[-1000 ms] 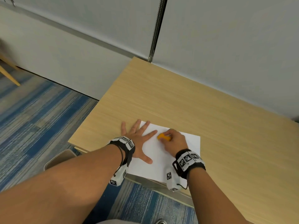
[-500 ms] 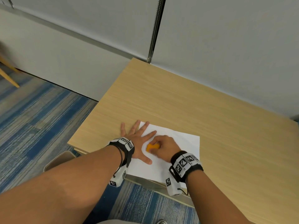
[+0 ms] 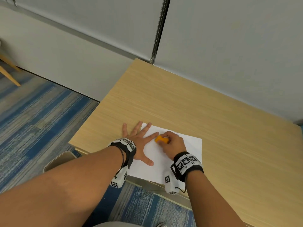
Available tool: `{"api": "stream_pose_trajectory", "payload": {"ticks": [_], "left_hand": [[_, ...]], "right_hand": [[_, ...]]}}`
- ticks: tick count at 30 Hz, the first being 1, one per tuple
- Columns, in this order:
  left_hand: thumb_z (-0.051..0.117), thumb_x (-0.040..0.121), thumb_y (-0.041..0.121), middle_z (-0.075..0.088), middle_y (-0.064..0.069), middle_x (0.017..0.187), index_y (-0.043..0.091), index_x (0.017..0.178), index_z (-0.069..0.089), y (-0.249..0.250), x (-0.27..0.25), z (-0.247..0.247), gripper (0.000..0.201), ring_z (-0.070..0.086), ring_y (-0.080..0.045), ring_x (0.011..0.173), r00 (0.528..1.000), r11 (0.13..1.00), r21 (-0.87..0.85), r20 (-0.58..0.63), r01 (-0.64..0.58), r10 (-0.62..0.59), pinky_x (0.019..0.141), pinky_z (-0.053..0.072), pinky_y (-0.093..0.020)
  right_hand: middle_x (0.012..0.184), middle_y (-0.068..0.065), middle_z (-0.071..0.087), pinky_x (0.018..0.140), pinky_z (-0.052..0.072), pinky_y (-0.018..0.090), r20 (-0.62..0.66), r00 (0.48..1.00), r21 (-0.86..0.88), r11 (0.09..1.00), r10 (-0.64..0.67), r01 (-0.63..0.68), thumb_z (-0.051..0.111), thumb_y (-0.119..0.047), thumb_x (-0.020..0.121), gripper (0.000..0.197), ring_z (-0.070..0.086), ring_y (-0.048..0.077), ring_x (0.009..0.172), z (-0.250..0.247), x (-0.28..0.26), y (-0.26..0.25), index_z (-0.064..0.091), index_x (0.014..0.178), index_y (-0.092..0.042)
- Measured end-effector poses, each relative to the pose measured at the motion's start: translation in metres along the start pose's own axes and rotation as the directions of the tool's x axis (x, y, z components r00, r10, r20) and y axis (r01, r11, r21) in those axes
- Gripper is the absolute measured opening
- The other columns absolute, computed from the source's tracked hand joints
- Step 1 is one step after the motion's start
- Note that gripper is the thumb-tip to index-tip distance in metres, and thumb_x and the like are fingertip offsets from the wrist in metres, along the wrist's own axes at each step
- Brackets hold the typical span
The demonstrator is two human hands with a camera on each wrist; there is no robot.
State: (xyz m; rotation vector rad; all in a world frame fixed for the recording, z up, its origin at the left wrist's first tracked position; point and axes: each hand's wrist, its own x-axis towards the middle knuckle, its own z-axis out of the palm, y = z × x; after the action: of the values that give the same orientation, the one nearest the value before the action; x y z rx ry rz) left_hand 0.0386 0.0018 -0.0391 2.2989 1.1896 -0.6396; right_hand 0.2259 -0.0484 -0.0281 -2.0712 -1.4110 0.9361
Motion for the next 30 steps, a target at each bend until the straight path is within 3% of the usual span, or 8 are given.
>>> {"api": "stream_pose_trajectory", "payload": {"ticks": [4,6,9,14,18,22,27,30], "left_hand": [[0.059,0.05,0.1,-0.056,0.015,0.15,0.063,0.144,-0.031,-0.002,0.001,0.001,0.136,-0.049,-0.028,0.142,1.0,1.0,0.008,-0.011,-0.002,0.002,0.1,-0.022,-0.082],[0.059,0.05,0.101,-0.056,0.015,0.15,0.063,0.144,-0.031,-0.002,0.001,0.0,0.136,-0.05,-0.028,0.142,1.0,1.0,0.007,-0.008,-0.006,0.006,0.1,-0.022,-0.082],[0.061,0.046,0.101,-0.056,0.016,0.149,0.063,0.144,-0.032,0.0,0.001,0.0,0.139,-0.051,-0.027,0.141,1.0,1.0,0.005,-0.003,0.001,-0.001,0.099,-0.024,-0.082],[0.061,0.03,0.103,-0.055,0.014,0.152,0.062,0.144,-0.034,-0.003,-0.001,0.0,0.154,-0.048,-0.028,0.143,1.0,0.999,0.038,-0.022,-0.004,0.005,0.097,-0.026,-0.083],[0.065,0.029,0.102,-0.054,0.014,0.153,0.061,0.144,-0.033,-0.002,-0.002,0.0,0.156,-0.048,-0.028,0.143,1.0,0.999,0.029,-0.019,-0.015,0.016,0.098,-0.026,-0.082],[0.064,0.029,0.102,-0.054,0.013,0.153,0.06,0.145,-0.033,-0.002,-0.003,-0.001,0.156,-0.047,-0.029,0.144,1.0,0.999,0.048,-0.017,-0.008,0.009,0.099,-0.023,-0.084],[0.066,0.03,0.101,-0.054,0.014,0.153,0.061,0.144,-0.034,-0.001,-0.003,-0.001,0.156,-0.048,-0.028,0.143,1.0,0.999,0.029,-0.017,-0.014,0.015,0.098,-0.026,-0.082],[0.063,0.029,0.103,-0.052,0.013,0.154,0.06,0.145,-0.033,-0.002,-0.003,0.001,0.157,-0.047,-0.029,0.144,0.999,0.999,0.053,-0.032,-0.011,0.012,0.098,-0.025,-0.083]], "right_hand": [[0.076,-0.005,0.063,0.067,0.048,0.024,0.406,0.911,-0.134,0.983,-0.065,0.129,0.082,-0.026,0.079,0.015,0.056,0.009,0.066,0.0,-0.014,-0.011,0.075,0.092,-0.03],[0.075,-0.006,0.062,0.066,0.046,0.024,0.337,0.938,-0.138,0.982,-0.075,0.127,0.081,-0.029,0.081,0.015,0.055,0.009,0.066,-0.003,-0.009,-0.01,0.076,0.095,-0.027],[0.077,-0.006,0.063,0.068,0.046,0.027,0.045,0.998,-0.077,0.996,-0.041,0.045,0.076,-0.031,0.086,0.015,0.056,0.013,0.068,-0.003,-0.004,-0.005,0.073,0.1,-0.024],[0.081,0.002,0.067,0.072,0.051,0.029,0.405,0.913,-0.134,0.983,-0.058,0.122,0.085,-0.029,0.077,0.018,0.057,0.01,0.07,-0.005,-0.012,-0.009,0.078,0.093,-0.025],[0.072,-0.008,0.059,0.067,0.043,0.023,0.133,0.988,-0.057,0.994,-0.081,0.09,0.081,-0.027,0.083,0.017,0.052,0.005,0.062,-0.004,-0.009,-0.003,0.076,0.098,-0.02],[0.079,0.006,0.069,0.073,0.054,0.033,0.434,0.899,-0.104,0.987,-0.066,0.122,0.087,-0.027,0.075,0.018,0.058,0.009,0.069,-0.006,-0.015,-0.005,0.079,0.09,-0.02],[0.066,-0.008,0.055,0.063,0.042,0.021,0.174,0.979,-0.05,0.992,-0.106,0.116,0.082,-0.024,0.082,0.017,0.05,0.006,0.059,-0.001,-0.013,0.0,0.076,0.097,-0.018],[0.079,0.001,0.071,0.074,0.054,0.027,0.457,0.886,-0.088,0.988,-0.077,0.131,0.086,-0.023,0.075,0.018,0.065,0.016,0.072,-0.003,-0.016,-0.002,0.078,0.091,-0.02]]}}
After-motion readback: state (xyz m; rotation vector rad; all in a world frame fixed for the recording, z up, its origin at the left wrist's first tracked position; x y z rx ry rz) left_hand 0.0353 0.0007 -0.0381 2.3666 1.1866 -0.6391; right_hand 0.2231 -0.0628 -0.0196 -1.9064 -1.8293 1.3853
